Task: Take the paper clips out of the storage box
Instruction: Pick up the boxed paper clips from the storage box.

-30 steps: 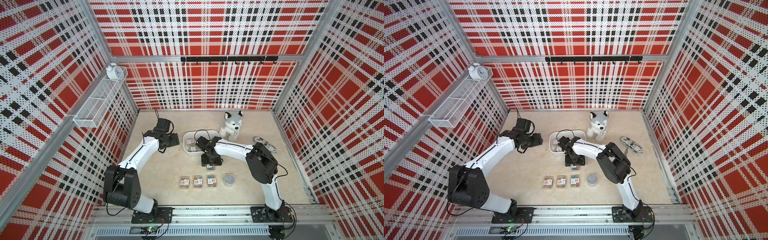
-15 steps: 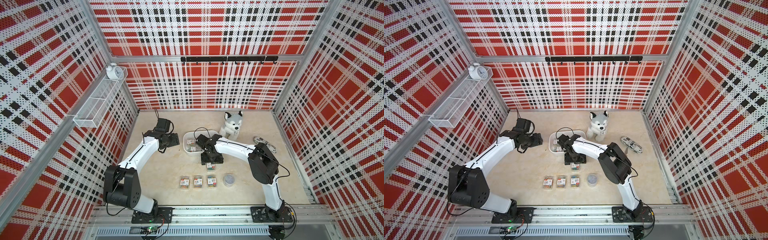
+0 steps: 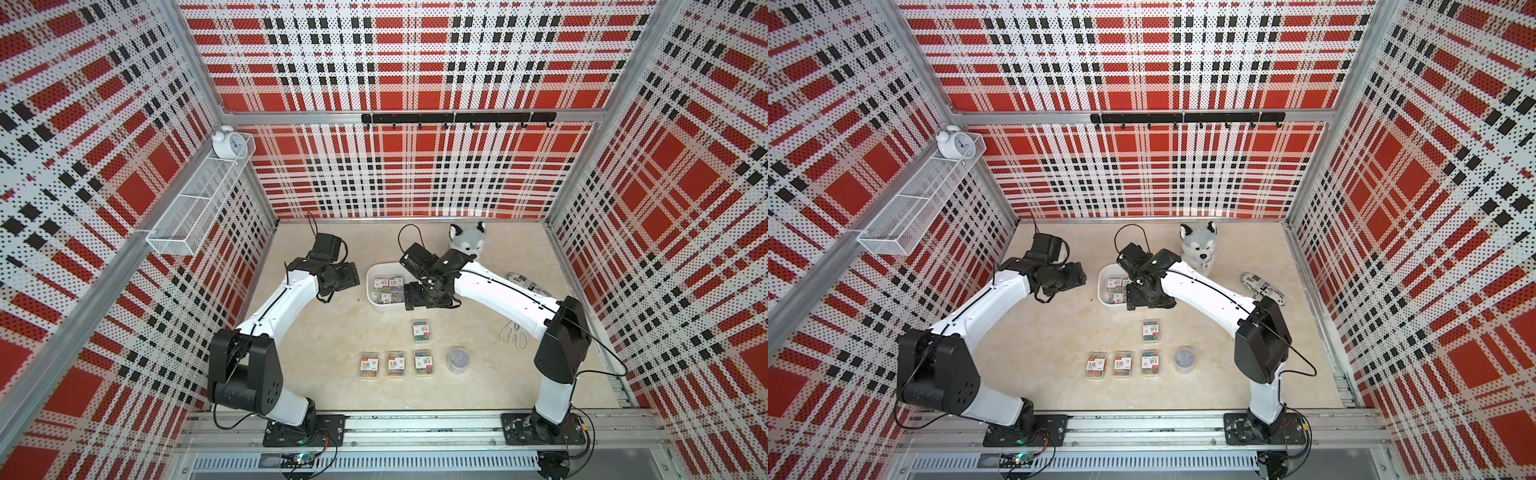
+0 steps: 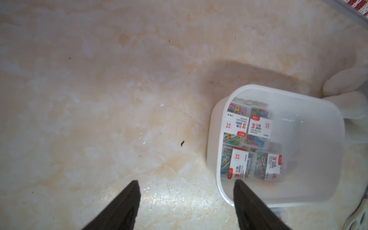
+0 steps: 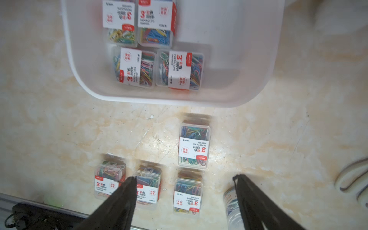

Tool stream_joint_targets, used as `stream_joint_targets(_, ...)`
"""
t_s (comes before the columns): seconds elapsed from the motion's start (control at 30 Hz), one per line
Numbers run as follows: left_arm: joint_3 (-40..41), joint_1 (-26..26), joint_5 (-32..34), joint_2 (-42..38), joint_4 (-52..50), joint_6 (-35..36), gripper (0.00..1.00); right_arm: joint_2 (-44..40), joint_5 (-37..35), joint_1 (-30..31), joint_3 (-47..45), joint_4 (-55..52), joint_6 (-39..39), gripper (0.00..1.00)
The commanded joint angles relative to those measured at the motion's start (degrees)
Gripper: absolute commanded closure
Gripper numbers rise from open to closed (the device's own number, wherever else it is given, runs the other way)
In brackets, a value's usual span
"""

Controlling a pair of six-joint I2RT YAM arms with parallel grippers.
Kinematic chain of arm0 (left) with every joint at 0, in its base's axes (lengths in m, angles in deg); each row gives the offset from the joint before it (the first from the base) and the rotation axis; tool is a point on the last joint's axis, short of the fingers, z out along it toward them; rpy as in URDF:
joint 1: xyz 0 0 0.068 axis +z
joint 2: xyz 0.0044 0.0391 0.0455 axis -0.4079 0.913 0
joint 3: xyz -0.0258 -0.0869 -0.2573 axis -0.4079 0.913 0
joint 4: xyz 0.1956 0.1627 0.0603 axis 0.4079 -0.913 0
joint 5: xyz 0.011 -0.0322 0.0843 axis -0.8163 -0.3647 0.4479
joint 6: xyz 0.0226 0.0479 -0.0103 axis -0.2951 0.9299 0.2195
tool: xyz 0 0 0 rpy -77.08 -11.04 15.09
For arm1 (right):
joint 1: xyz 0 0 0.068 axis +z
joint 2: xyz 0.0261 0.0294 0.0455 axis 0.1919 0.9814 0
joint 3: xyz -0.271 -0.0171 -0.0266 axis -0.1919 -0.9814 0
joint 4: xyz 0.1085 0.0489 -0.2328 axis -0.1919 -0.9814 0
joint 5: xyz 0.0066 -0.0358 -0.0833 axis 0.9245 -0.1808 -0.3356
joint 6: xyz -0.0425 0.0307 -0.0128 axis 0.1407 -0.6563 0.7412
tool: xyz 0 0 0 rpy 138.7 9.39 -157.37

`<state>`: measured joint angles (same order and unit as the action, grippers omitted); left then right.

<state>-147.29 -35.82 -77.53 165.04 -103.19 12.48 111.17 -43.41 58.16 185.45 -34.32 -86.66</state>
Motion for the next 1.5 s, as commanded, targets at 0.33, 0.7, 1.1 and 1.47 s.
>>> stream_joint_targets(0.33,-16.57,-16.9,4.2,13.47,-0.43,-8.32,0.26,-16.69,0.18,-13.69,-4.64,7.48,7.14,0.2)
stream_joint_targets(0.7,-29.14,-26.03,7.15,25.07,-9.44,-10.41,0.25,-25.05,1.32,-27.16,-11.76,9.57,8.88,0.19)
stream_joint_targets(1.1,-44.39,-25.37,7.74,36.71,-22.55,-5.24,0.27,-26.56,4.58,-34.96,-15.27,11.82,13.58,0.2)
stream_joint_targets(1.47,-43.93,-24.7,11.49,37.98,-25.54,0.42,0.38,-26.4,5.9,-34.96,-16.9,12.1,13.05,0.2)
